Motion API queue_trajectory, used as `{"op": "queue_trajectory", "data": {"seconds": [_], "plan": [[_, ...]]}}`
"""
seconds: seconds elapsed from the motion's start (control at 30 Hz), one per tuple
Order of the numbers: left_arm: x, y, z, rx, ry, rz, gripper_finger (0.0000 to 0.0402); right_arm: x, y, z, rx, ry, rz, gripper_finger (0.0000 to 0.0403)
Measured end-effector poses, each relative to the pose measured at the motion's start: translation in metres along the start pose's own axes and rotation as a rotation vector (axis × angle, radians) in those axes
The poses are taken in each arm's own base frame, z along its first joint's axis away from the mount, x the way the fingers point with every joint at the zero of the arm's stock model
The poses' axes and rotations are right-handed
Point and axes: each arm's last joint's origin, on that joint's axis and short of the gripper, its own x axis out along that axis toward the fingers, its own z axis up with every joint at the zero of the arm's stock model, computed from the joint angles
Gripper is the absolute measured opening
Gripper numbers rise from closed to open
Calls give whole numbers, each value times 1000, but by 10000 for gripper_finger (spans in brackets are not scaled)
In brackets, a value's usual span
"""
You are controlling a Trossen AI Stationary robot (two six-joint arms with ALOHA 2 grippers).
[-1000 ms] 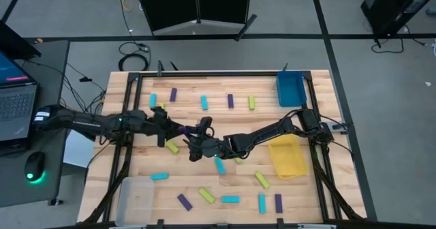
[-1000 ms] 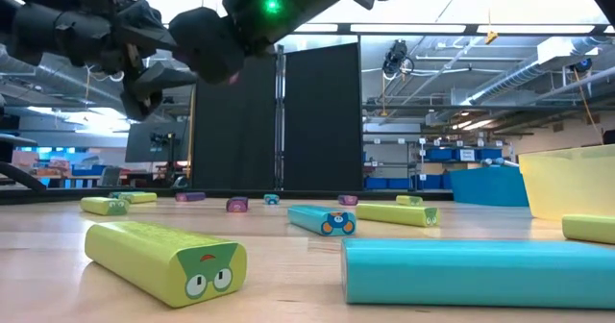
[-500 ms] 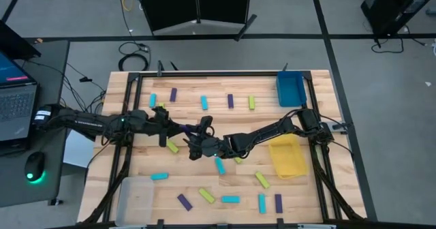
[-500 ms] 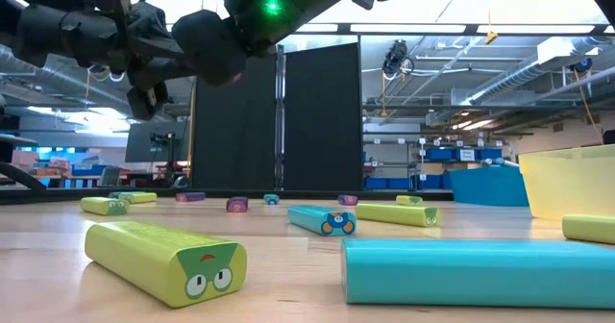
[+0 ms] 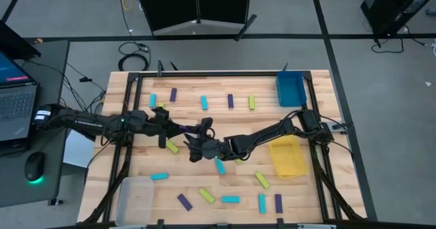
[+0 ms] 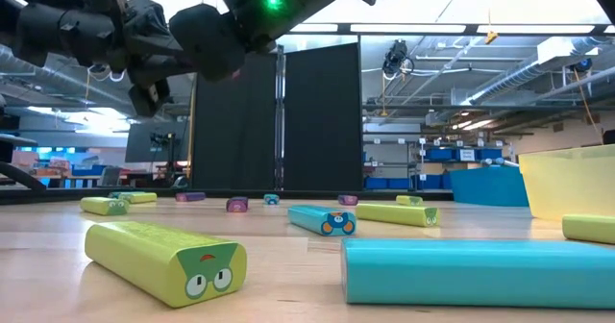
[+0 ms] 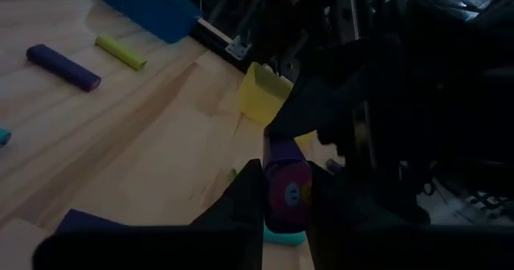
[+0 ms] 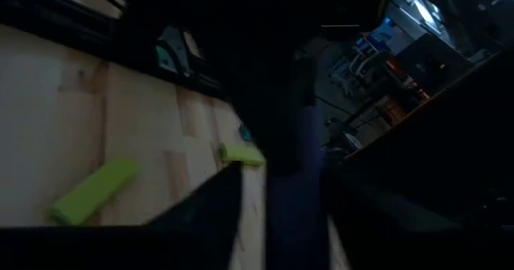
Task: Sort blocks
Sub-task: Put the violet block into the transparent bin
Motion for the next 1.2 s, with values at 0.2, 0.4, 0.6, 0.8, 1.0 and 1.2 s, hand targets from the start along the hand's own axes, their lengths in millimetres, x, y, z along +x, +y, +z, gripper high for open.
{"op": "queue_trajectory", "data": {"seconds": [0.2, 0.4, 0.6, 0.8, 1.0, 1.2], "plan": [[0, 0, 0, 0, -1, 2, 62, -8, 6, 3, 9, 19, -58, 328], [0, 0, -1, -1, 17, -14, 62, -18, 12, 5, -19, 48, -139, 342], [-1, -7, -8, 58, 110, -105, 62, -28, 19, 8, -23, 43, -139, 325], [-5, -11, -24, 84, 254, -114, 62, -47, 26, 19, -41, -3, -46, 312], [-16, -12, -26, 45, 309, -115, 62, -66, 48, 7, -147, 54, 206, 312], [-24, -17, -38, -83, 459, -157, 62, -77, 44, 7, -63, 114, 191, 310]]}}
